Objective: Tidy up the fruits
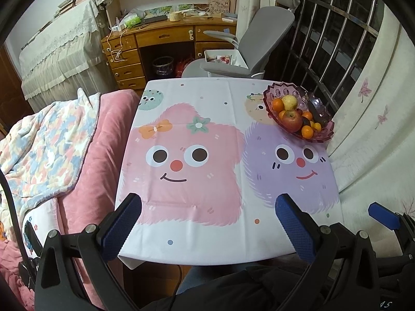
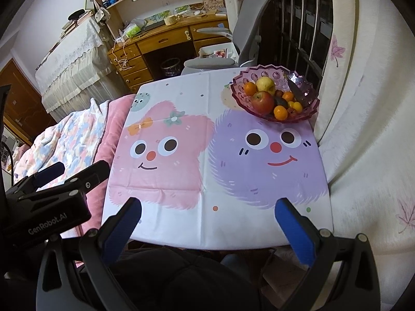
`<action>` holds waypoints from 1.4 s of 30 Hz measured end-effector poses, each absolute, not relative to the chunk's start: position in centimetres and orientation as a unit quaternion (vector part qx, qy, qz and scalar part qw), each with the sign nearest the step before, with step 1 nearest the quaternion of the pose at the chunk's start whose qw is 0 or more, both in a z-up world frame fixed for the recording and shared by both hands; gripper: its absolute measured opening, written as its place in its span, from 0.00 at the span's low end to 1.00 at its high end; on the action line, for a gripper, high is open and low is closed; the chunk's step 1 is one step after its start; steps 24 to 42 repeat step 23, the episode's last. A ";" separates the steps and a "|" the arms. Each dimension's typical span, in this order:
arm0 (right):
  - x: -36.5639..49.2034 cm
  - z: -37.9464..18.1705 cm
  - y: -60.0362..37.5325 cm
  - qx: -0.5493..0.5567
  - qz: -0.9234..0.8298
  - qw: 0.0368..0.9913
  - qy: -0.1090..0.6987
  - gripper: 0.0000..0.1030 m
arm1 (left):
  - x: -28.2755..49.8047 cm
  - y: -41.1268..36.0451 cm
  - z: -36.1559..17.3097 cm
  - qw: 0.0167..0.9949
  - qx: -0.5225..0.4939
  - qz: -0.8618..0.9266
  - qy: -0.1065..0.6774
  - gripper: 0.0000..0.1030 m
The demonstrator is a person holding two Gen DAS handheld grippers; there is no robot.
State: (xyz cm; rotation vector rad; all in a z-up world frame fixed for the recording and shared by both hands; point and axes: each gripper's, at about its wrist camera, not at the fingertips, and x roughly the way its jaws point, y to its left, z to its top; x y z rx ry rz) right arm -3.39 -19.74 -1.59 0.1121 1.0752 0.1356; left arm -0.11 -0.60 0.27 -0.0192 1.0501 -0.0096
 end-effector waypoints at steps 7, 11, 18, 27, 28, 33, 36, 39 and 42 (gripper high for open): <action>-1.6 -1.8 -19.8 0.057 0.059 0.850 0.520 1.00 | 1.7 -0.6 0.0 0.862 -0.004 -0.007 0.506 0.99; -0.6 -1.9 -19.6 0.056 0.056 0.847 0.525 1.00 | 2.8 -0.4 -0.2 0.860 -0.003 -0.007 0.511 0.99; 0.5 -2.4 -19.1 0.056 0.049 0.839 0.539 1.00 | 3.8 0.3 -0.8 0.855 -0.007 -0.009 0.519 0.99; 0.9 -2.6 -18.6 0.055 0.043 0.836 0.545 1.00 | 4.4 0.9 -1.2 0.852 -0.009 -0.012 0.523 0.99; 0.9 -2.6 -18.6 0.055 0.043 0.836 0.545 1.00 | 4.4 0.9 -1.2 0.852 -0.009 -0.012 0.523 0.99; 0.9 -2.6 -18.6 0.055 0.043 0.836 0.545 1.00 | 4.4 0.9 -1.2 0.852 -0.009 -0.012 0.523 0.99; 0.9 -2.6 -18.6 0.055 0.043 0.836 0.545 1.00 | 4.4 0.9 -1.2 0.852 -0.009 -0.012 0.523 0.99; 0.9 -2.6 -18.6 0.055 0.043 0.836 0.545 1.00 | 4.4 0.9 -1.2 0.852 -0.009 -0.012 0.523 0.99; 0.9 -2.6 -18.6 0.055 0.043 0.836 0.545 1.00 | 4.4 0.9 -1.2 0.852 -0.009 -0.012 0.523 0.99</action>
